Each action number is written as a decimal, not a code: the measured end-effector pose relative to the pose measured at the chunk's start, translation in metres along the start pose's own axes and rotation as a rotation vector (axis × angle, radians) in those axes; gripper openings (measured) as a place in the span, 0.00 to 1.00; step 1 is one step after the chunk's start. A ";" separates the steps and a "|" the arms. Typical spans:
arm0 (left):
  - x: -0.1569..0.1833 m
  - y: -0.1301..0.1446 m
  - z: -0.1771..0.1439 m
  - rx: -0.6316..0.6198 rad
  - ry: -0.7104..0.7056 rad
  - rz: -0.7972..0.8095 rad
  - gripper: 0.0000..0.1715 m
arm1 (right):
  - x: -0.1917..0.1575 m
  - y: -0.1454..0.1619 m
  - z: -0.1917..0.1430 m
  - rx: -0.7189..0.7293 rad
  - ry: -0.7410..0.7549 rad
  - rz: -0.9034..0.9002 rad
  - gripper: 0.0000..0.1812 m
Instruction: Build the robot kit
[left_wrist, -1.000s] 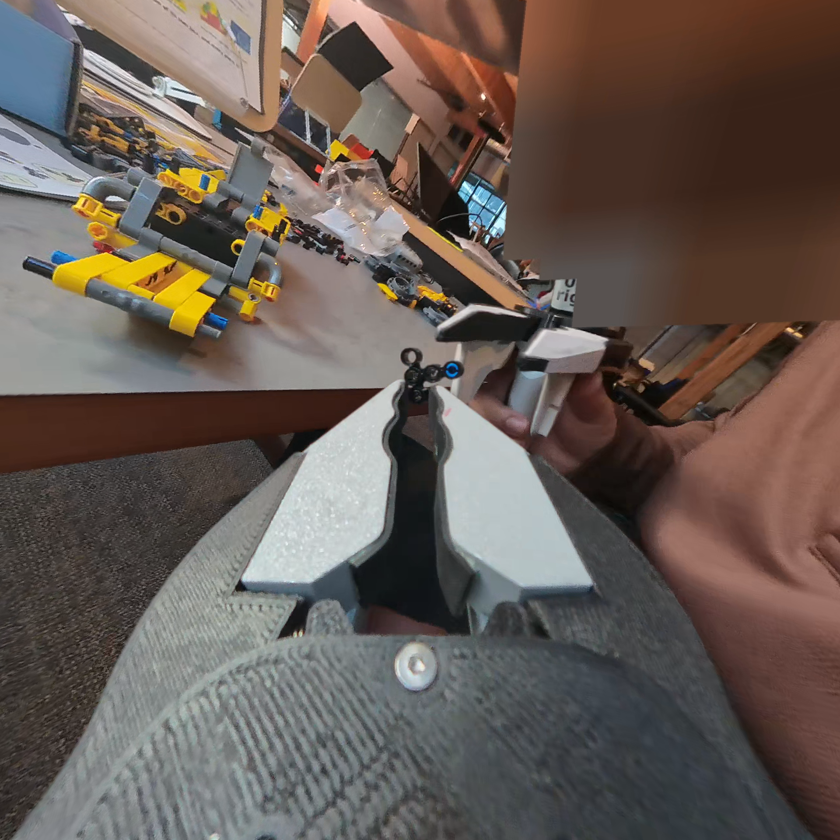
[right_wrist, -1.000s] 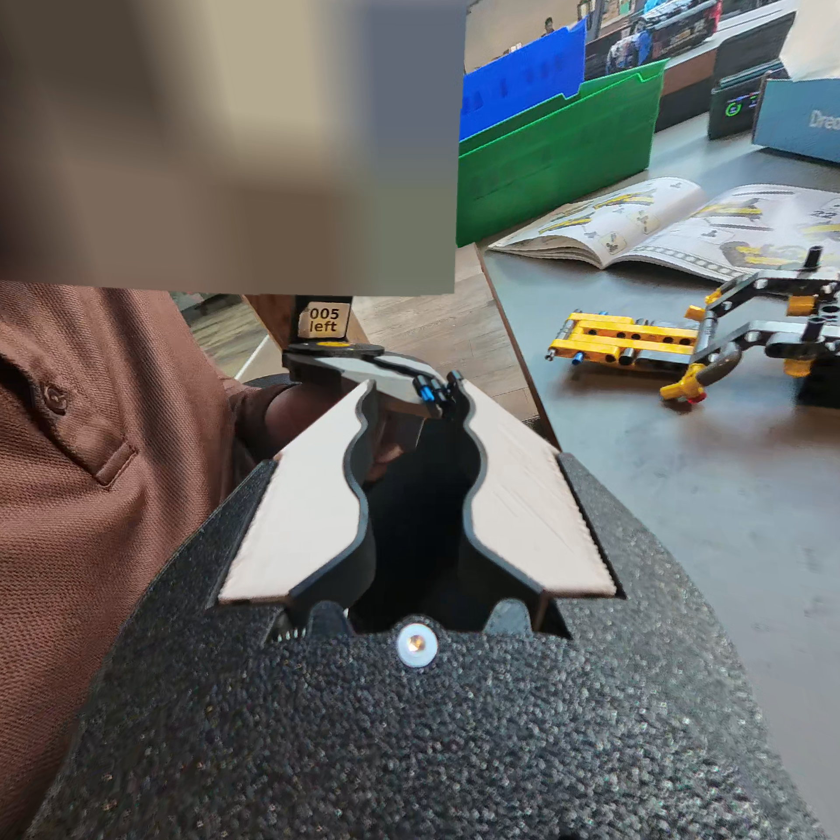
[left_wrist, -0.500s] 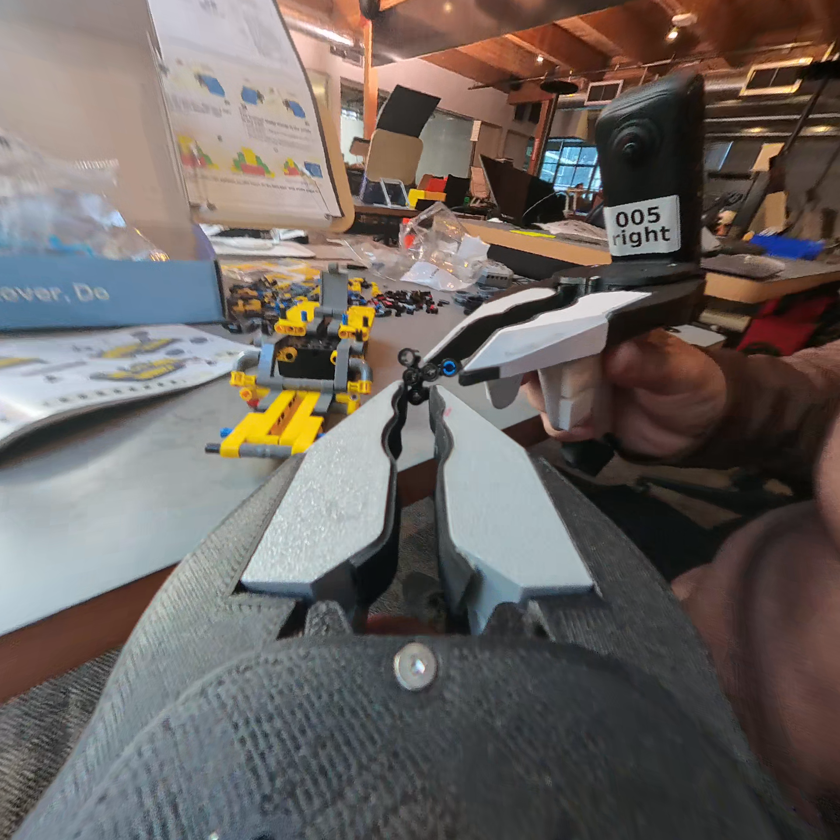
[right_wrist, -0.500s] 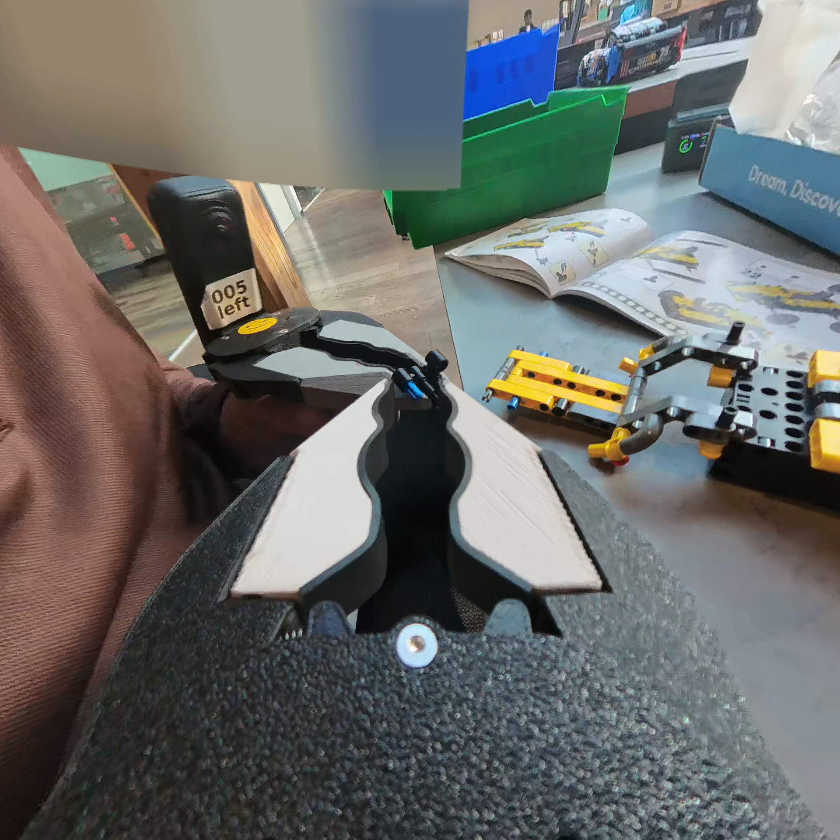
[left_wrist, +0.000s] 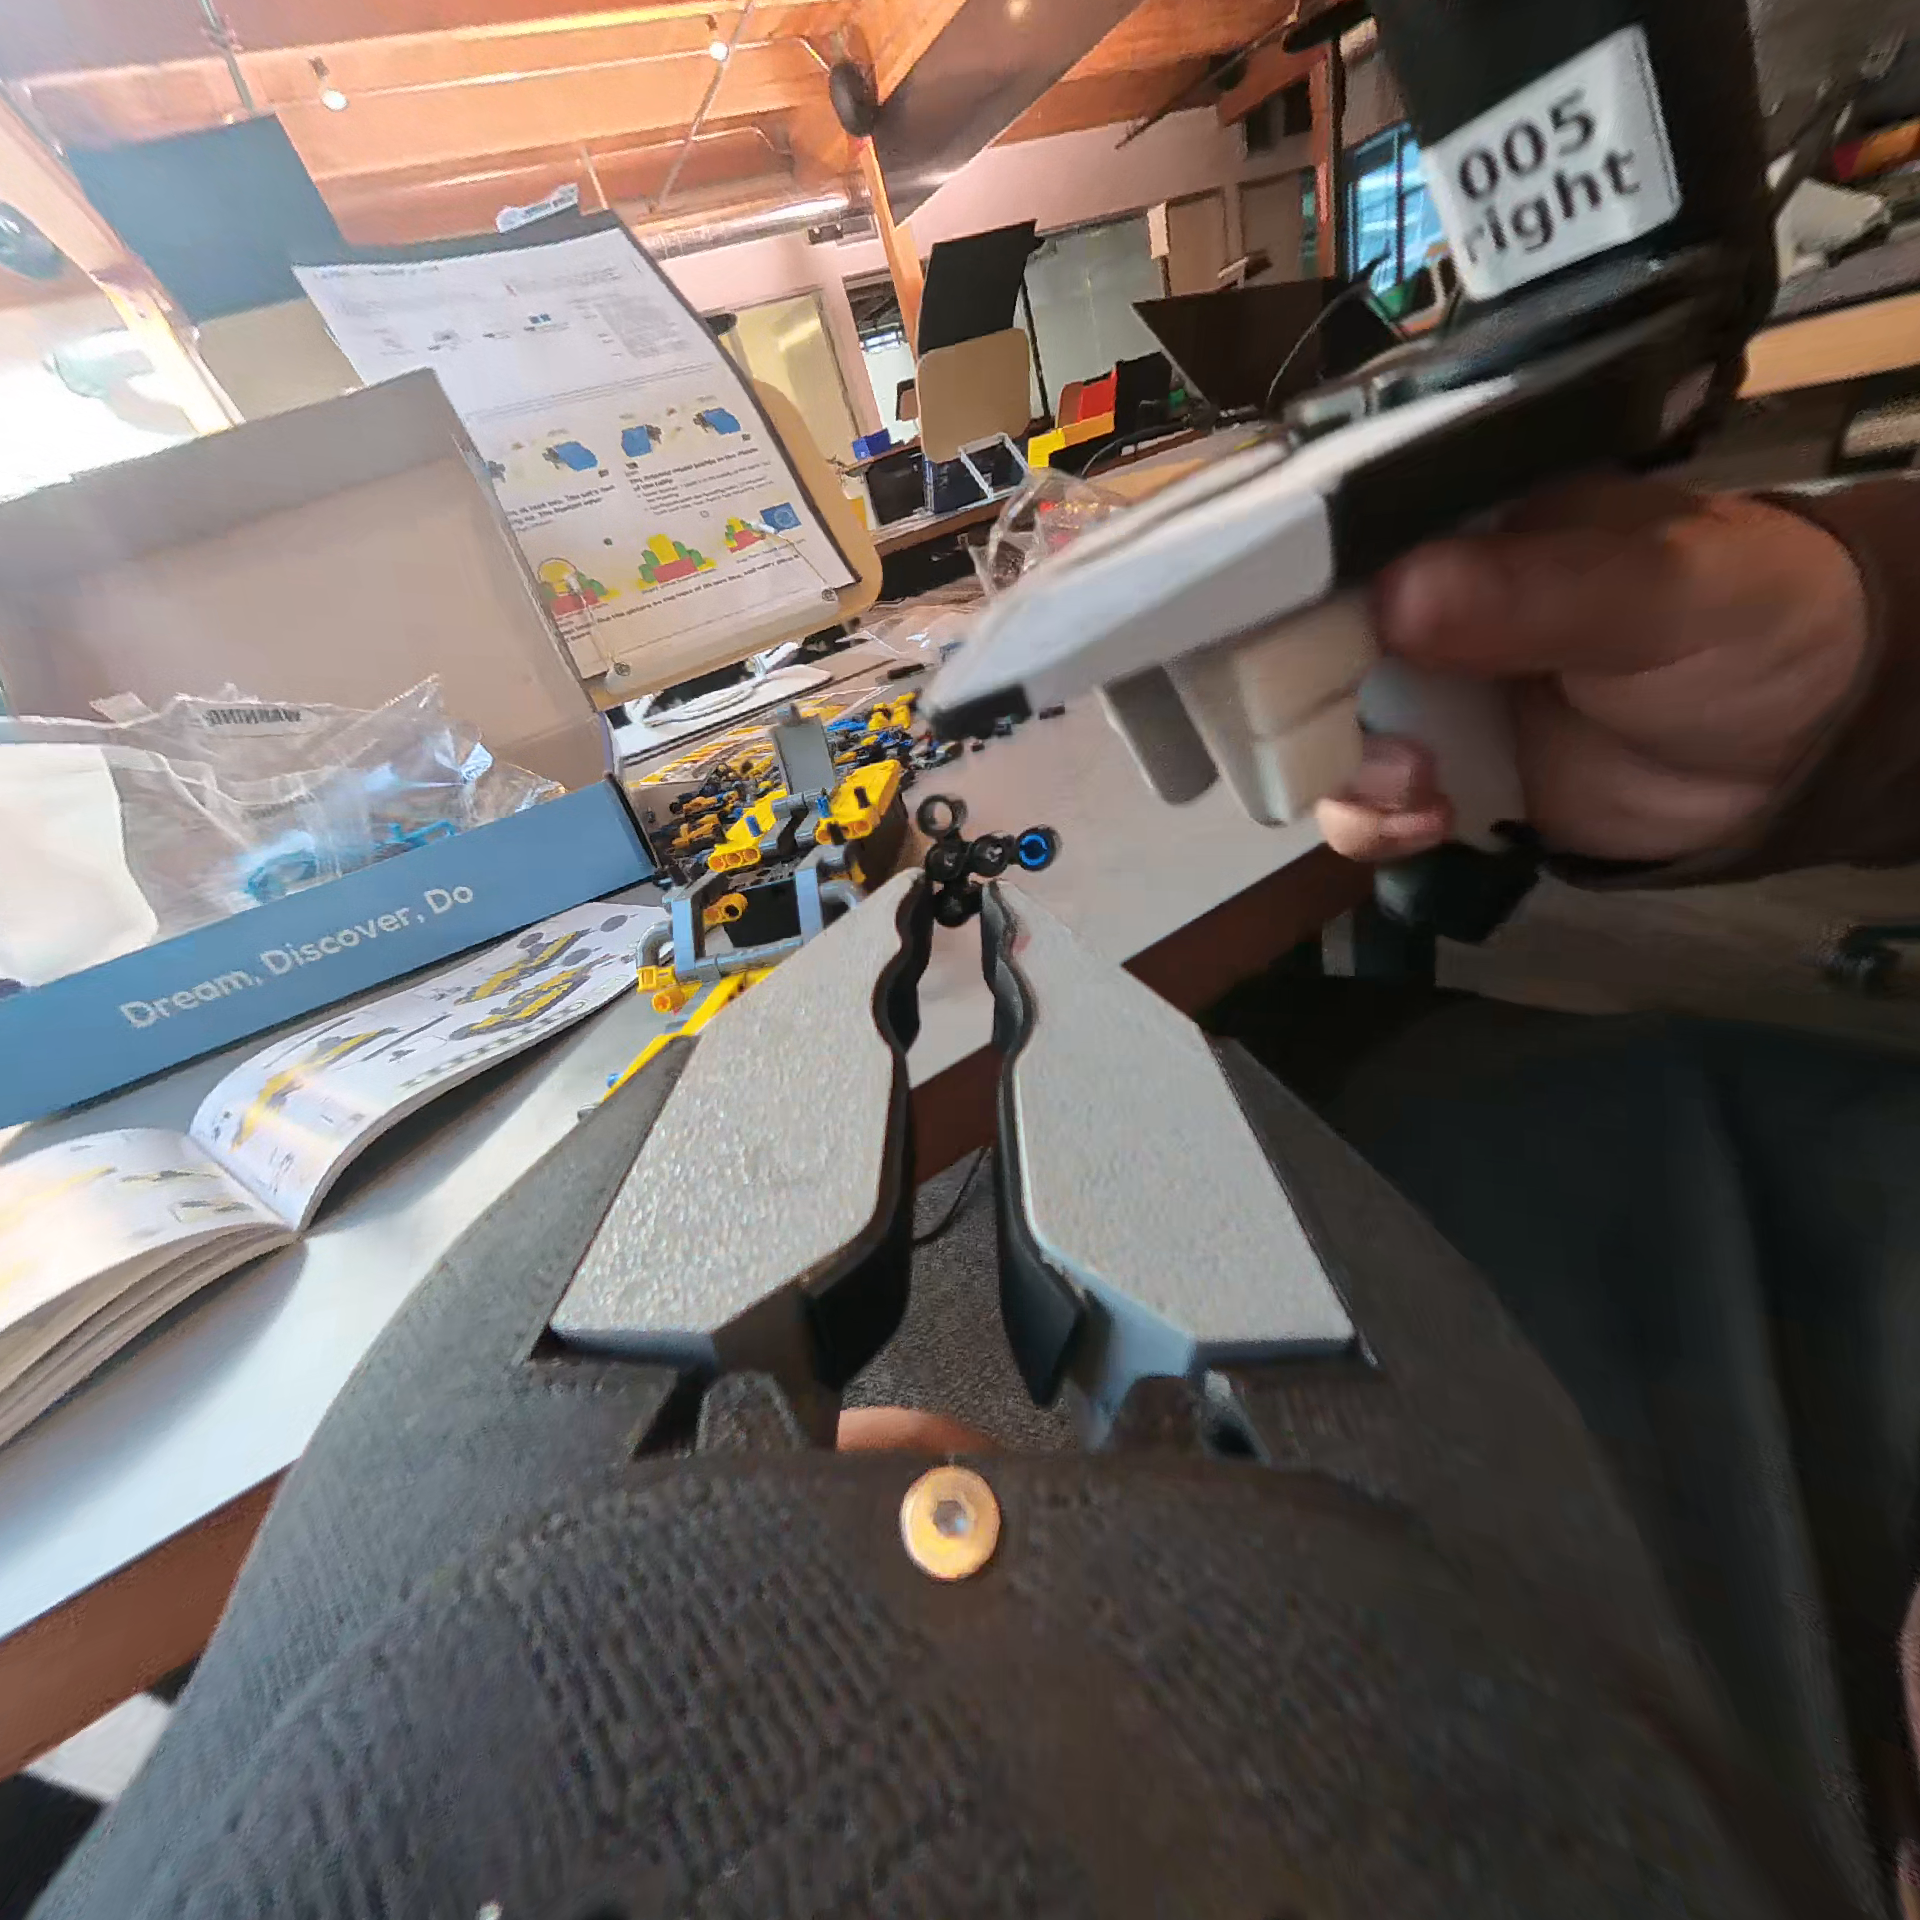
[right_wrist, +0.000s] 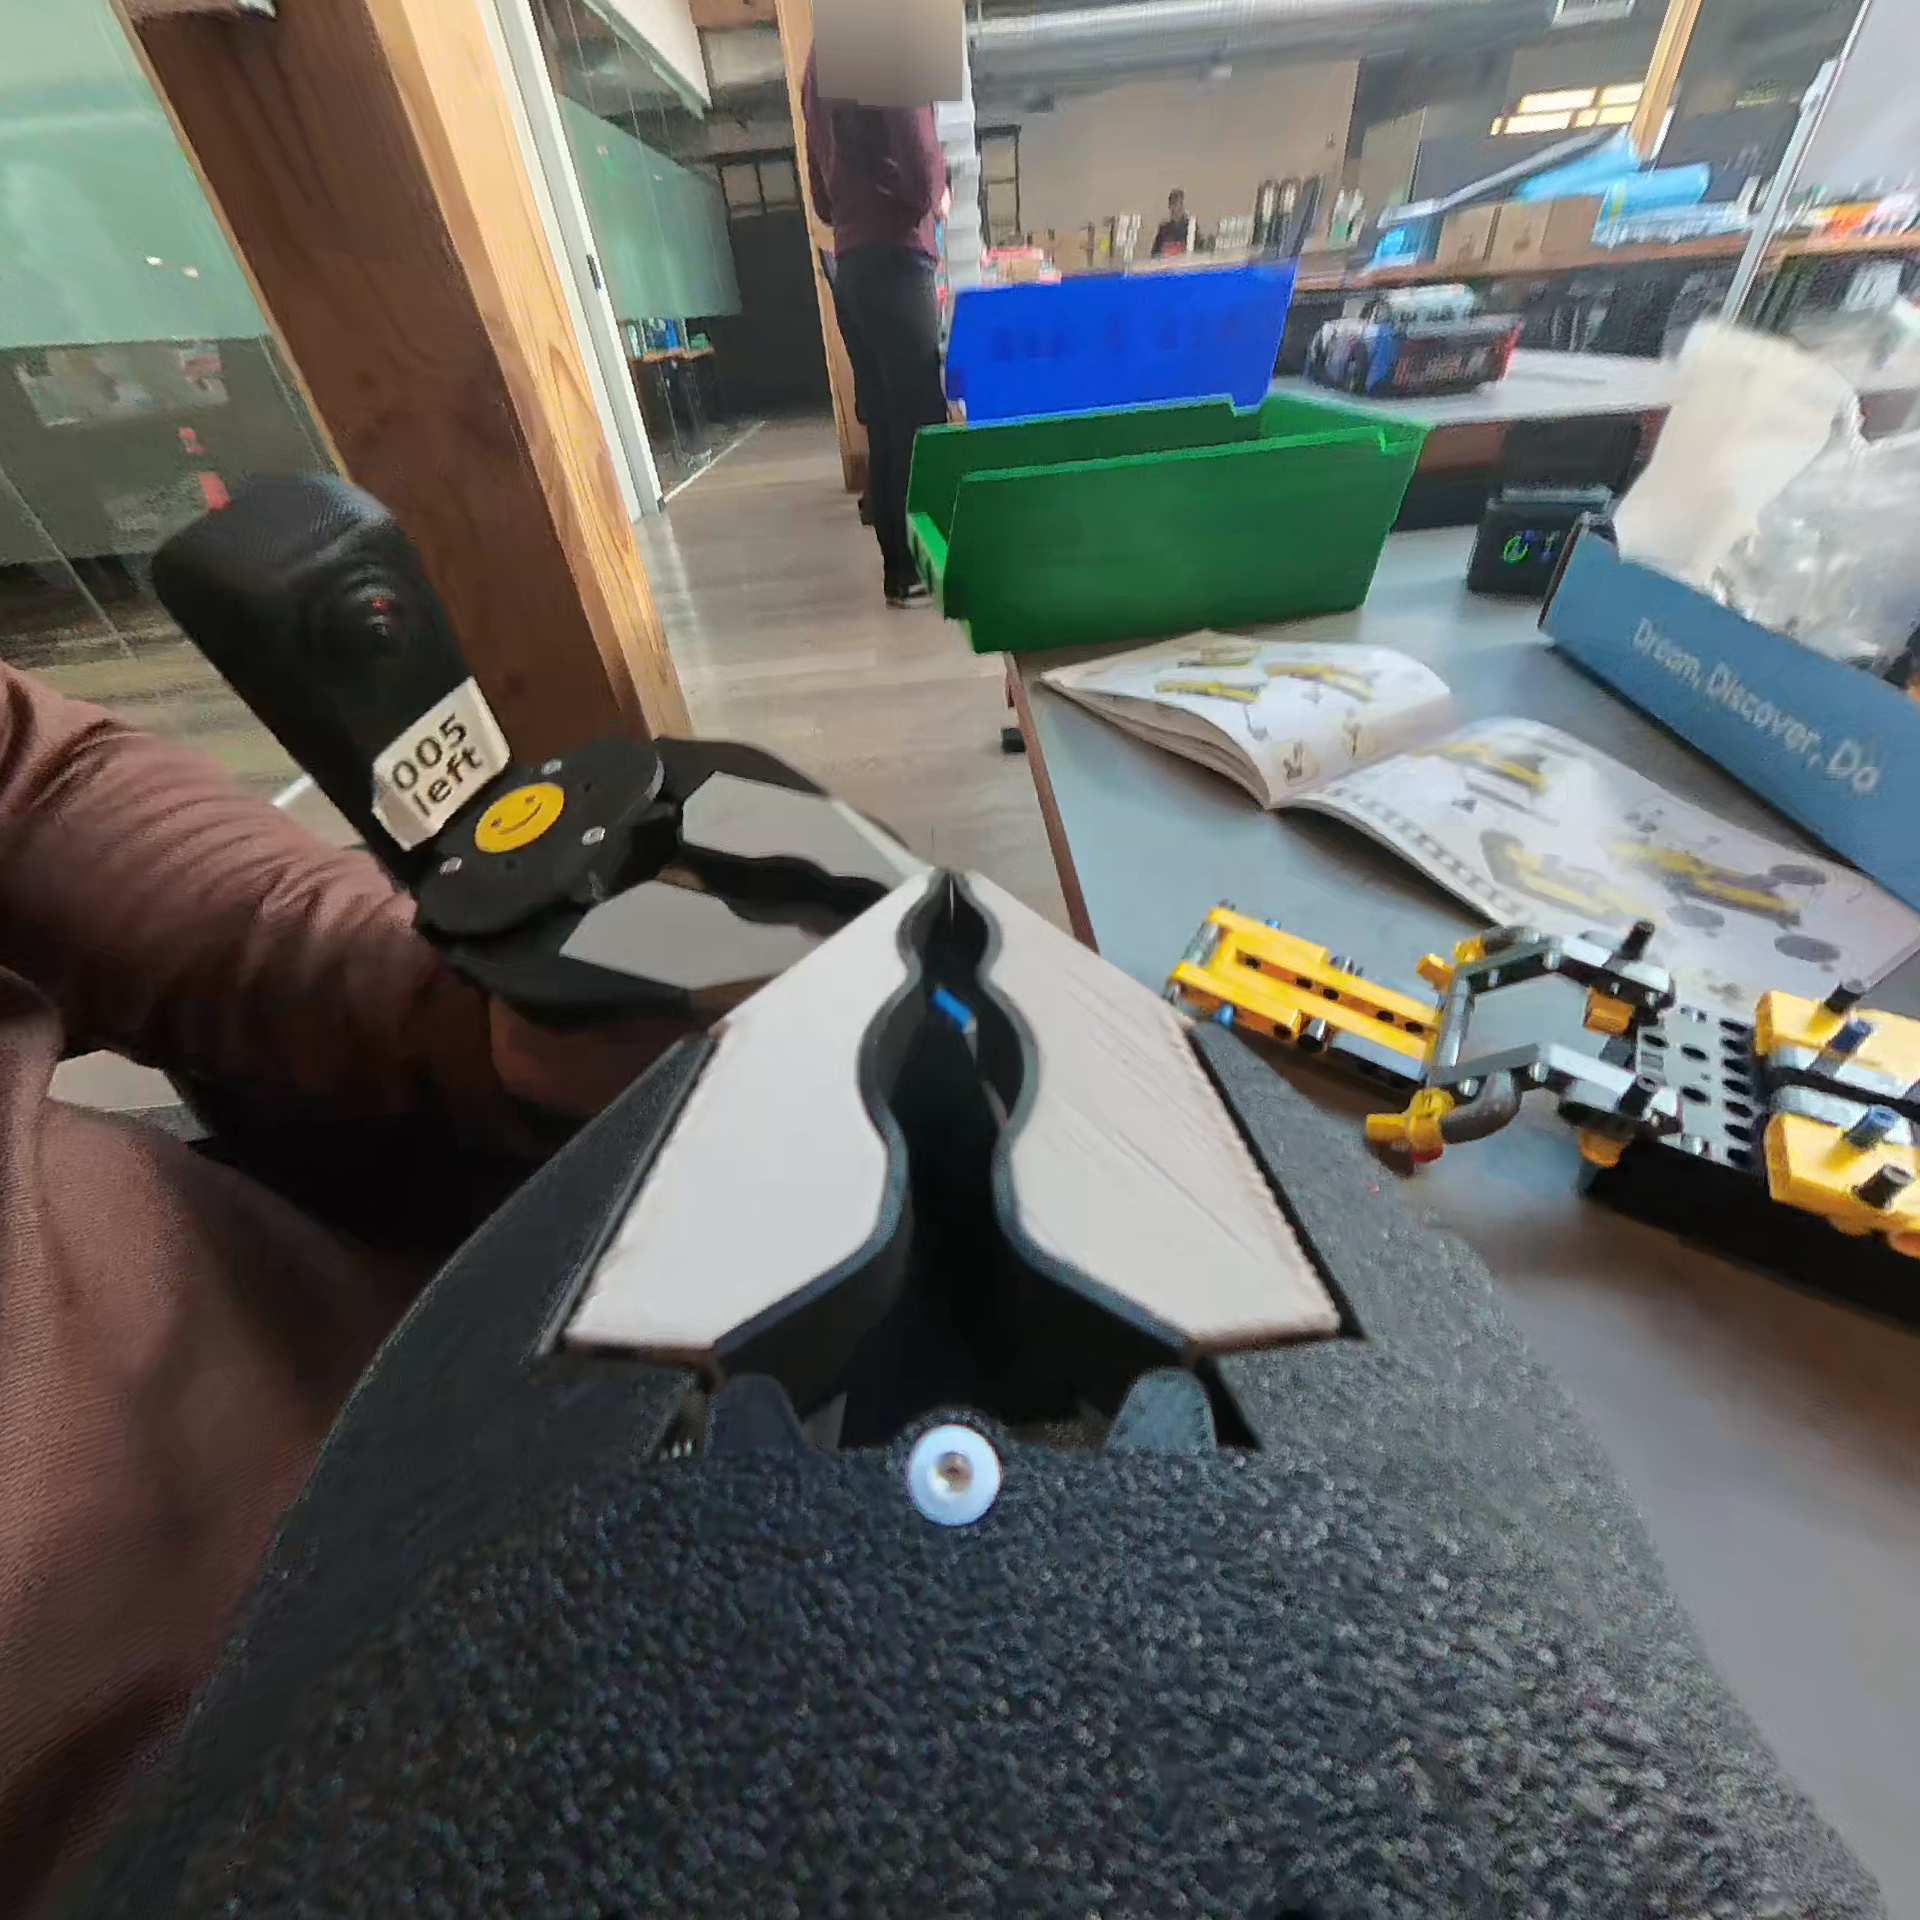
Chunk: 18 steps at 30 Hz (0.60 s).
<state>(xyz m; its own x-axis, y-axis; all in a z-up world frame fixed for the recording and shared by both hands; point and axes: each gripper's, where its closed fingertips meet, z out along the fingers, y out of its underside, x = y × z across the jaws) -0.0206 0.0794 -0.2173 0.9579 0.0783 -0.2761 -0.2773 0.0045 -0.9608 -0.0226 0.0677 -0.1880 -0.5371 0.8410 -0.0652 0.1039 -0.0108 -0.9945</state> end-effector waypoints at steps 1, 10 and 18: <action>0.004 -0.002 -0.002 -0.003 -0.006 0.030 0.04 | -0.002 -0.005 0.001 0.023 0.004 -0.025 0.00; -0.001 -0.018 -0.008 0.010 -0.039 0.090 0.04 | 0.007 -0.009 -0.011 0.068 0.030 -0.025 0.07; 0.001 -0.023 0.026 0.063 0.104 0.028 0.04 | 0.017 0.008 -0.036 0.031 0.125 0.011 0.10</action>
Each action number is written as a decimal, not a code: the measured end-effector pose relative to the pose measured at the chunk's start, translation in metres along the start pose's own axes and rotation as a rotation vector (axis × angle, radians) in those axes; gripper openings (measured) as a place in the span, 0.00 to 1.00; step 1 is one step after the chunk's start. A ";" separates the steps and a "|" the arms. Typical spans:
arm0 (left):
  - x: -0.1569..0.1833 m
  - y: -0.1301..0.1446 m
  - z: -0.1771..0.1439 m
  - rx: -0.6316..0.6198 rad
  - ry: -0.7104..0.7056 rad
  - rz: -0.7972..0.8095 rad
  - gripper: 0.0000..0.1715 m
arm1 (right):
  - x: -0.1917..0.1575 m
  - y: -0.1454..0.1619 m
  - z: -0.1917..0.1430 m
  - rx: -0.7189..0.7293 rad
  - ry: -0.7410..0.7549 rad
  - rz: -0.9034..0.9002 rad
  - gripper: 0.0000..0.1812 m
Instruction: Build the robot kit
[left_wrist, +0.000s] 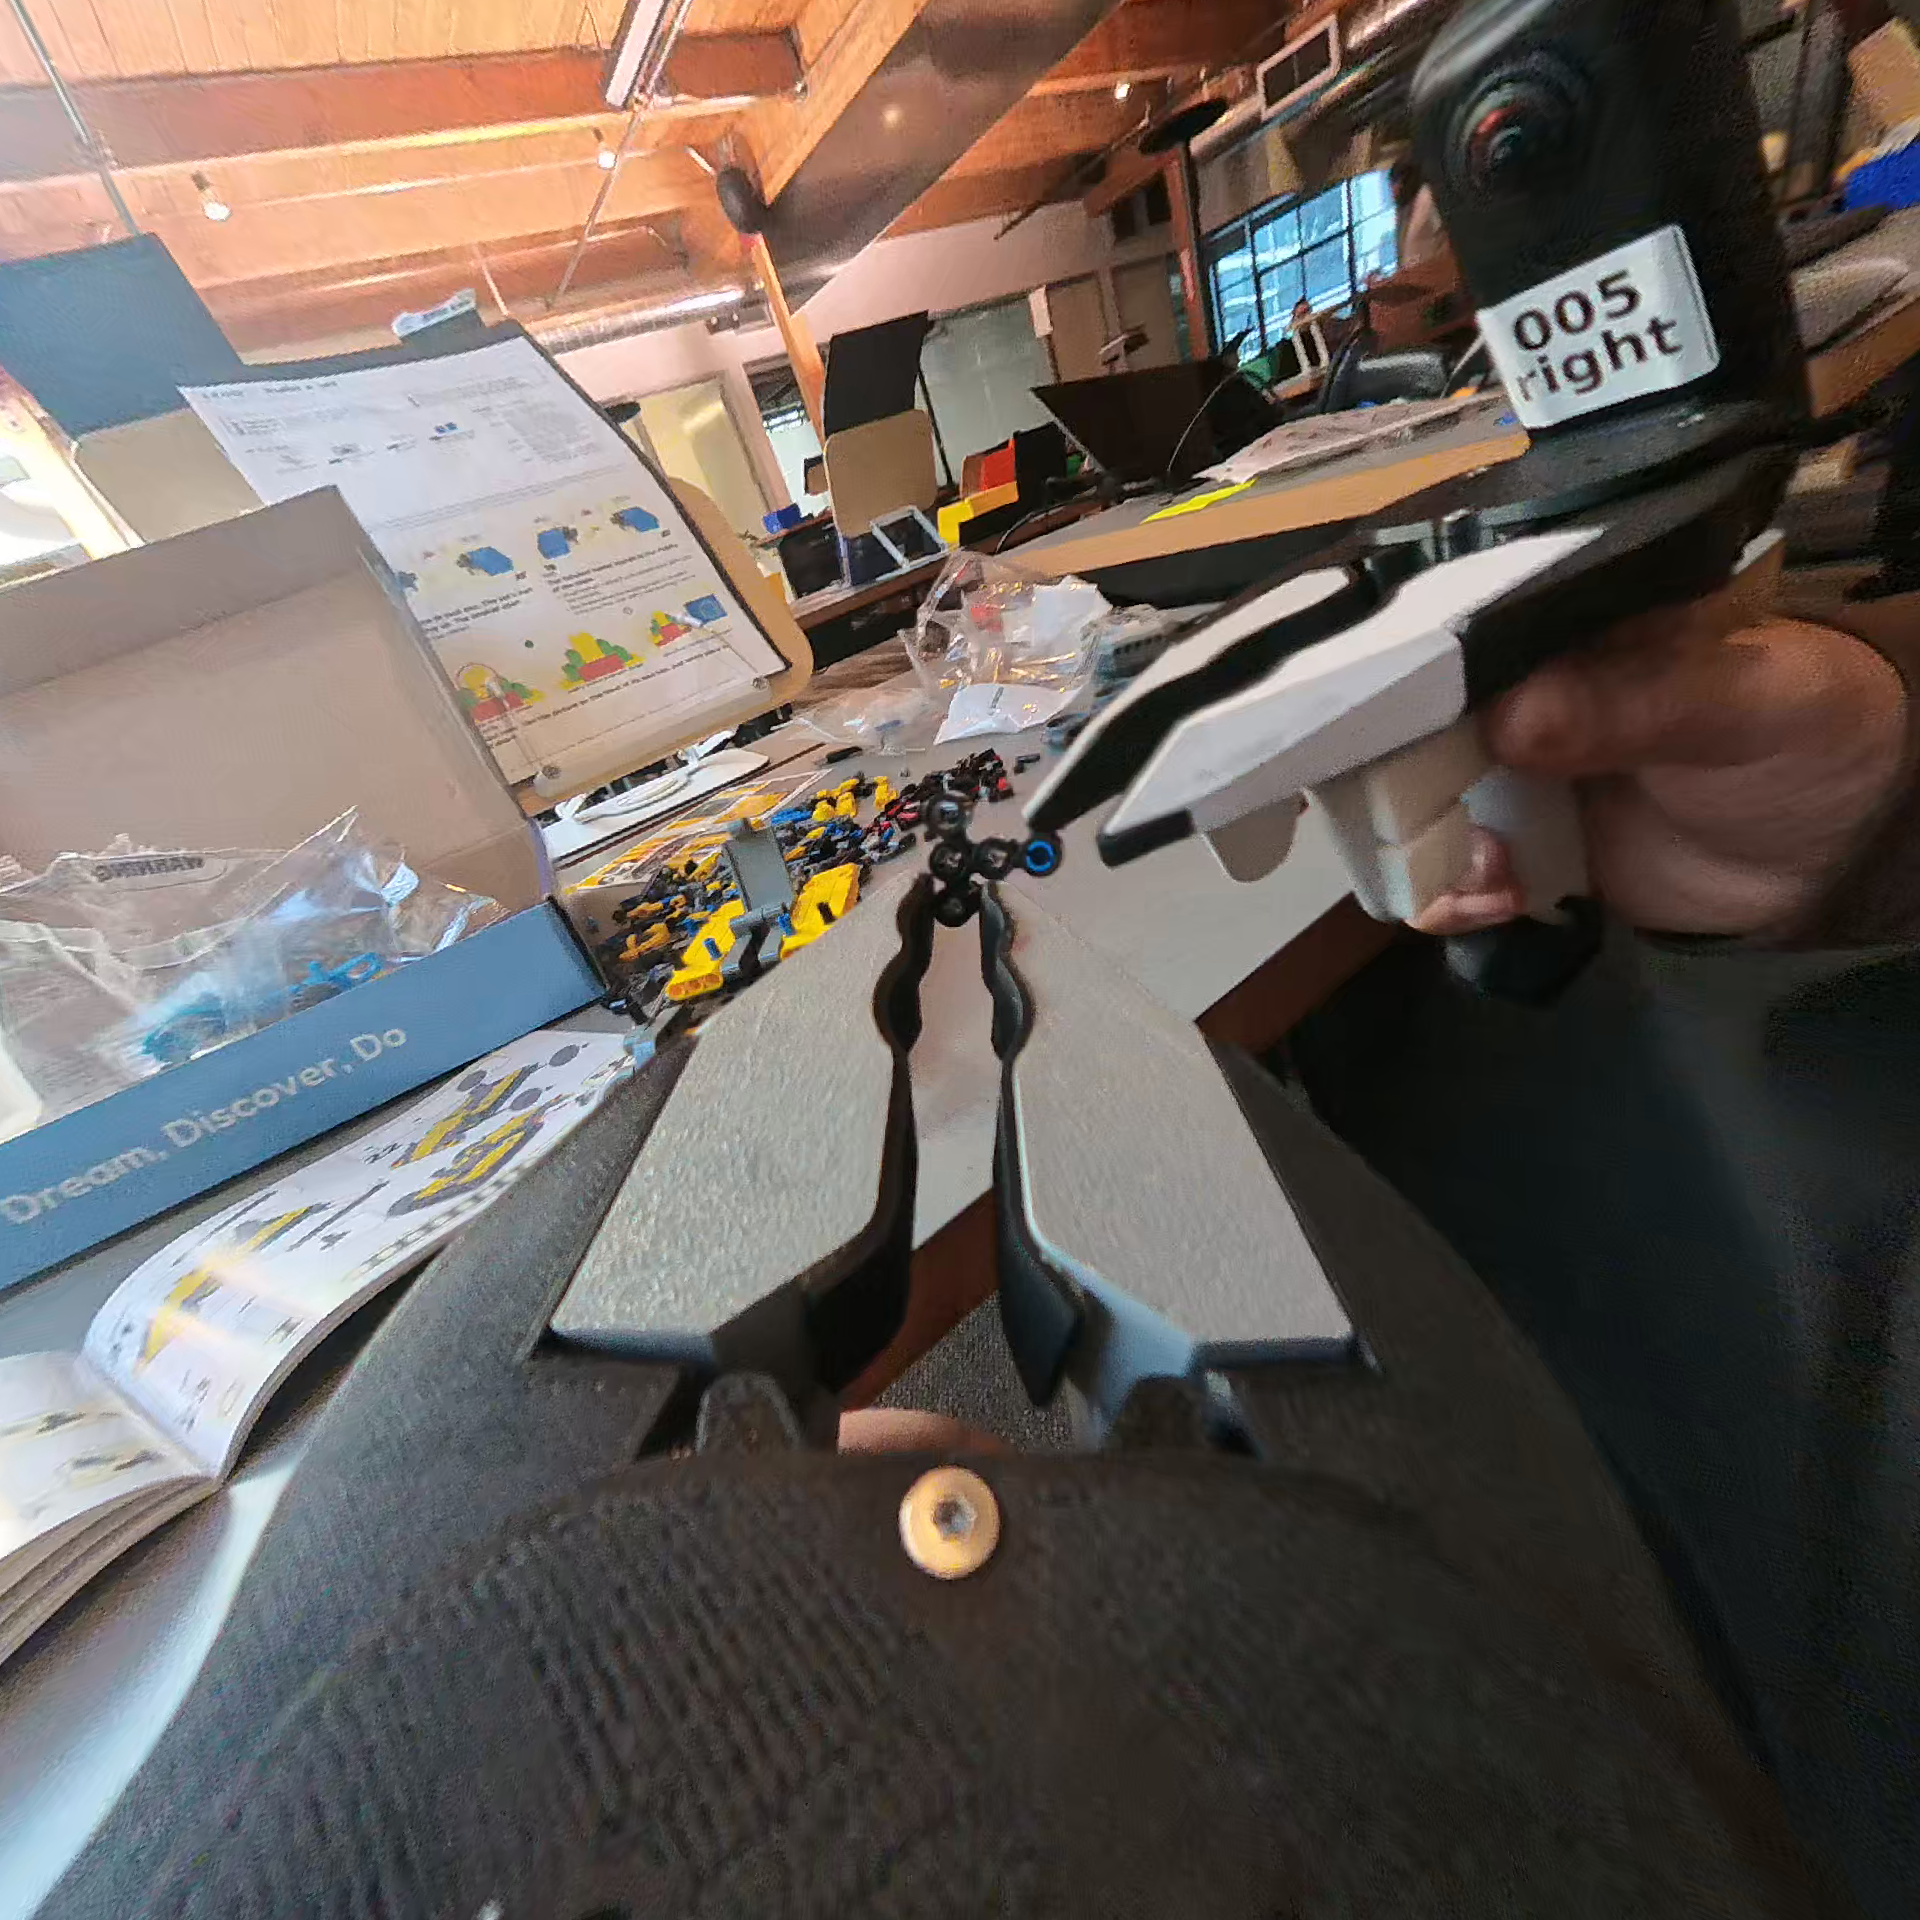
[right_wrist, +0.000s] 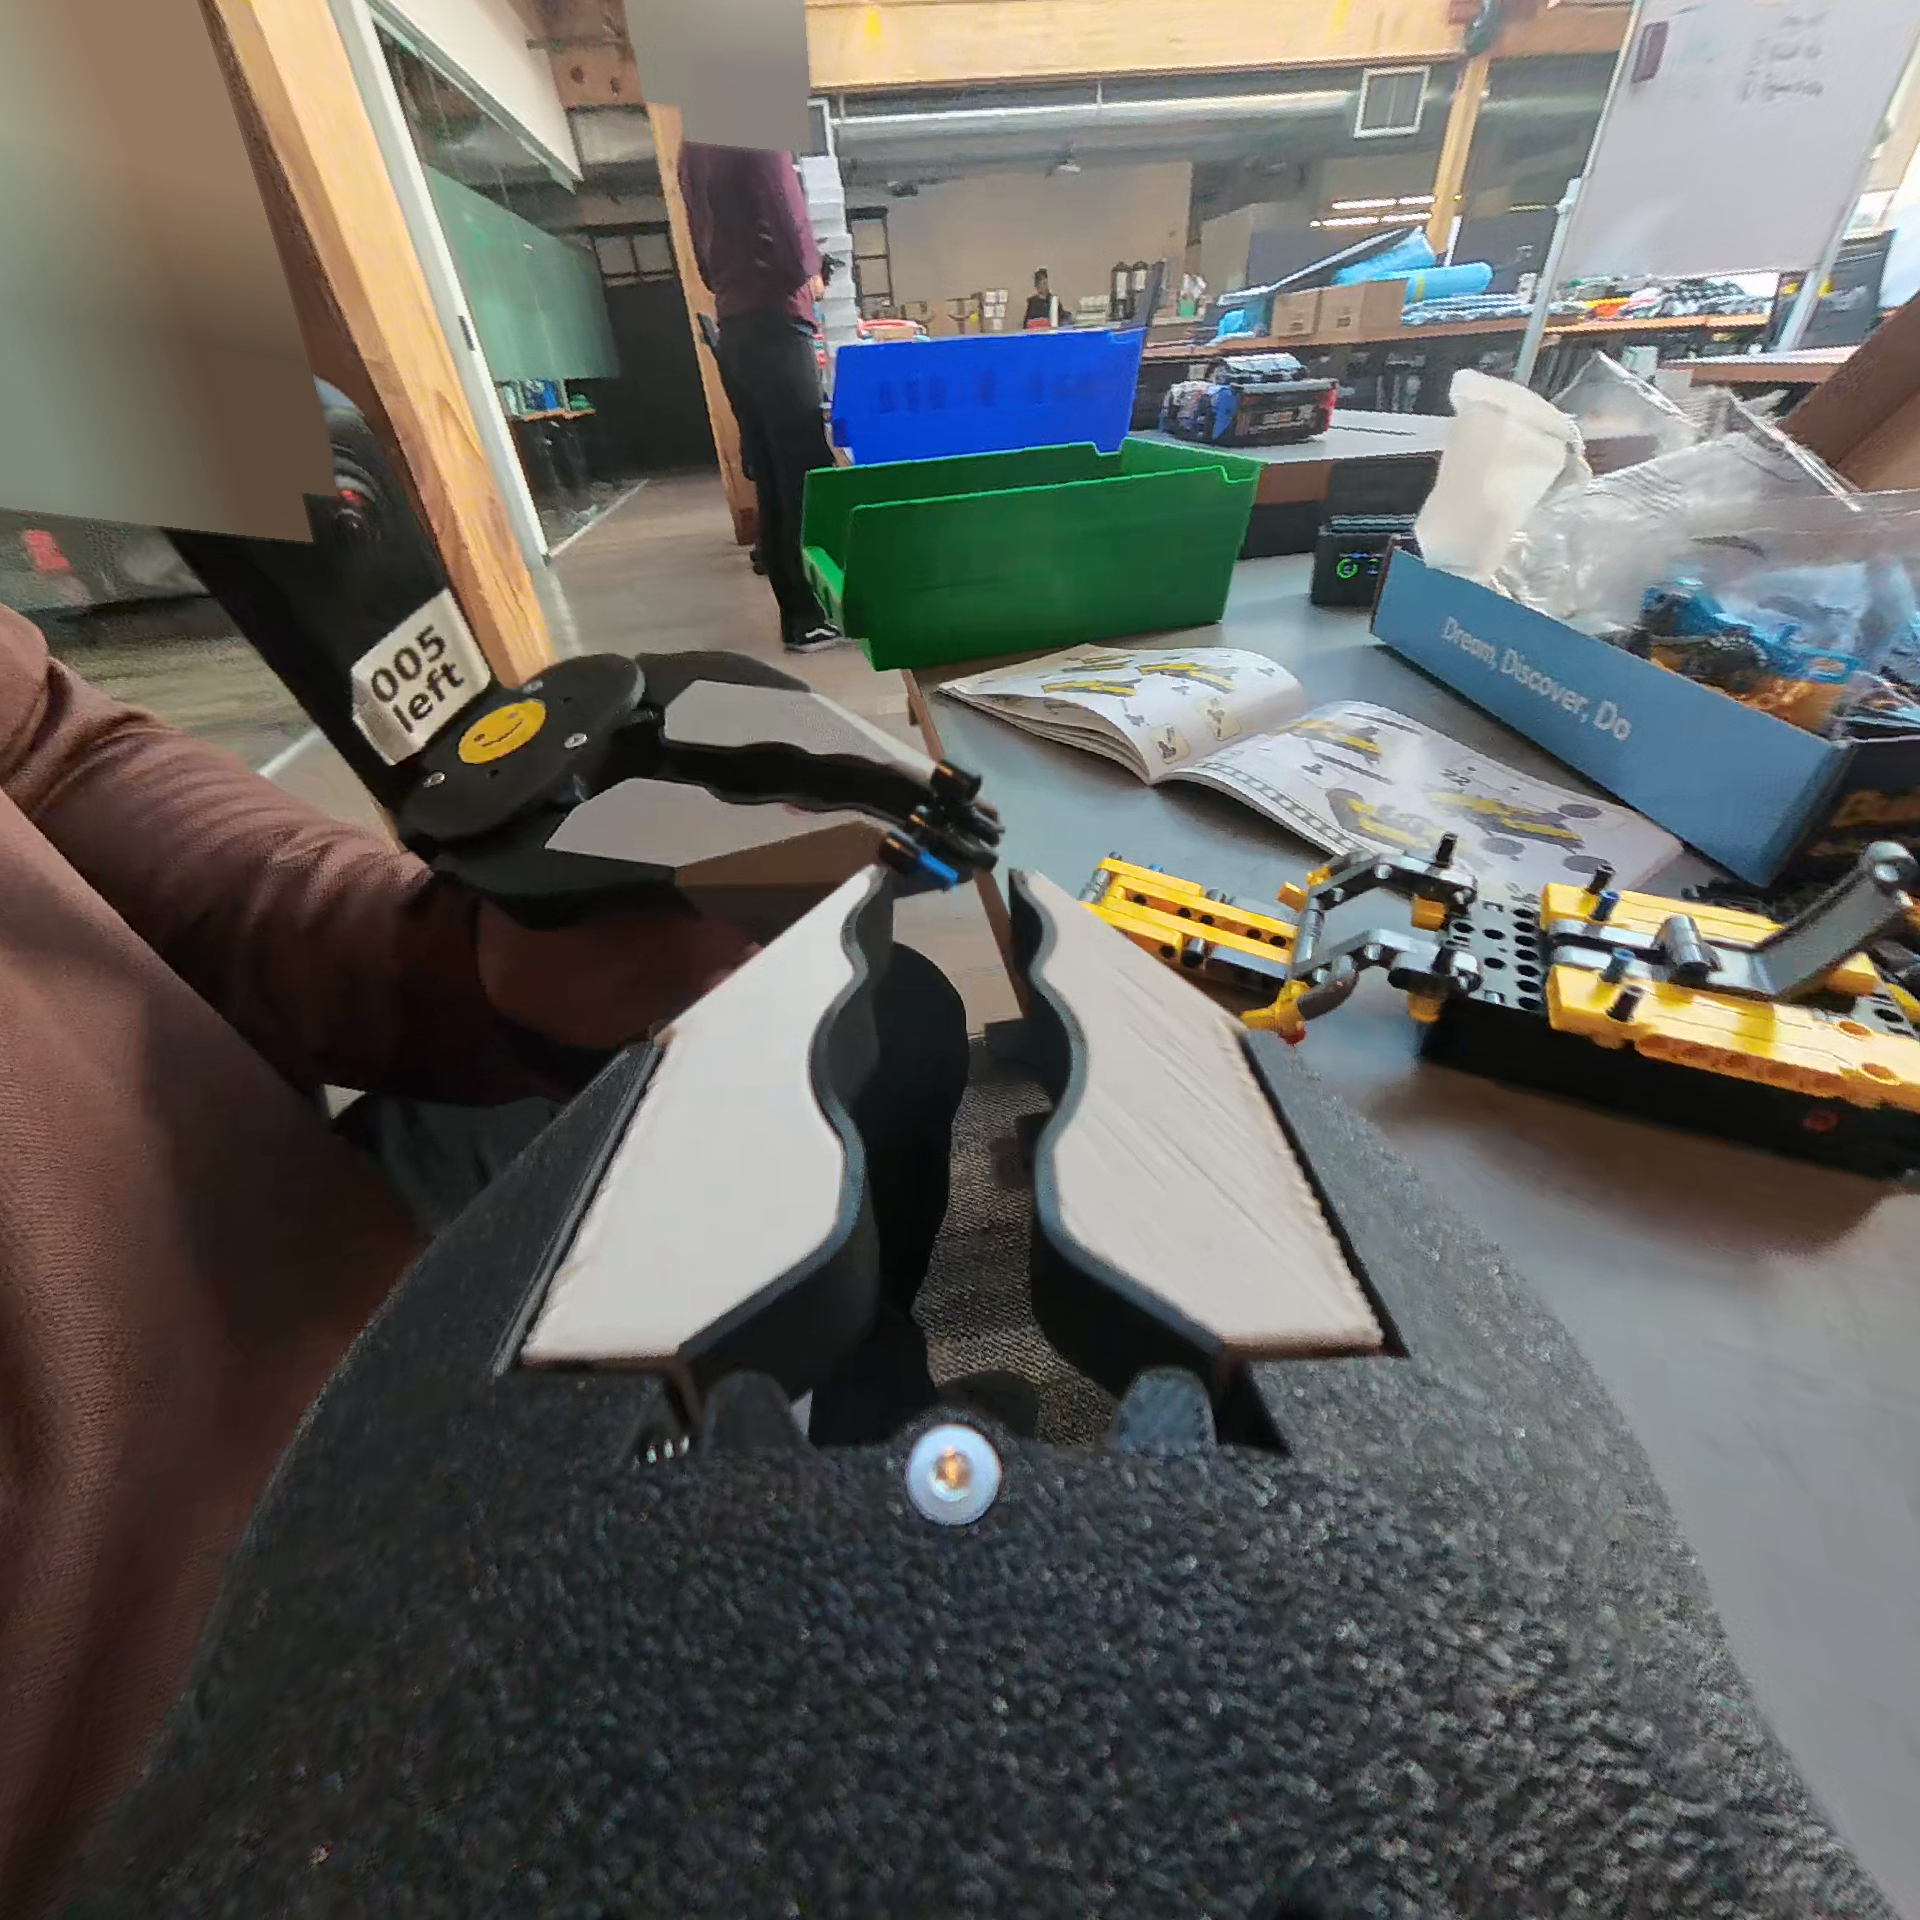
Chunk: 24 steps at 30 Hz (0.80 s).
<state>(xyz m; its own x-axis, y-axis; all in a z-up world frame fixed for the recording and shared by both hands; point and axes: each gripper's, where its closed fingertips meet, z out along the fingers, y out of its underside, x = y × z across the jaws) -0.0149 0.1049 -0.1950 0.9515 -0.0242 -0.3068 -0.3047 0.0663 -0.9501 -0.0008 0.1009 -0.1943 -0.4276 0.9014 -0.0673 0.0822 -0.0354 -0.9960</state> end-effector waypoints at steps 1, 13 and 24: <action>0.000 0.000 0.003 0.004 0.010 -0.011 0.04 | 0.001 0.002 -0.002 -0.010 0.011 0.004 0.12; -0.004 0.014 0.014 -0.027 0.067 -0.217 0.04 | 0.010 0.012 -0.020 -0.040 0.002 0.064 0.12; -0.077 0.031 -0.015 0.038 -0.027 -0.450 0.04 | 0.127 -0.051 0.012 0.035 0.195 -0.122 0.11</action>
<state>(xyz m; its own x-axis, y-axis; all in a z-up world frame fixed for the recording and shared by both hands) -0.0986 0.0936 -0.2019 0.9899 -0.0328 0.1381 0.1406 0.0914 -0.9858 -0.0703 0.2114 -0.1527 -0.2498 0.9662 0.0633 0.0077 0.0674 -0.9977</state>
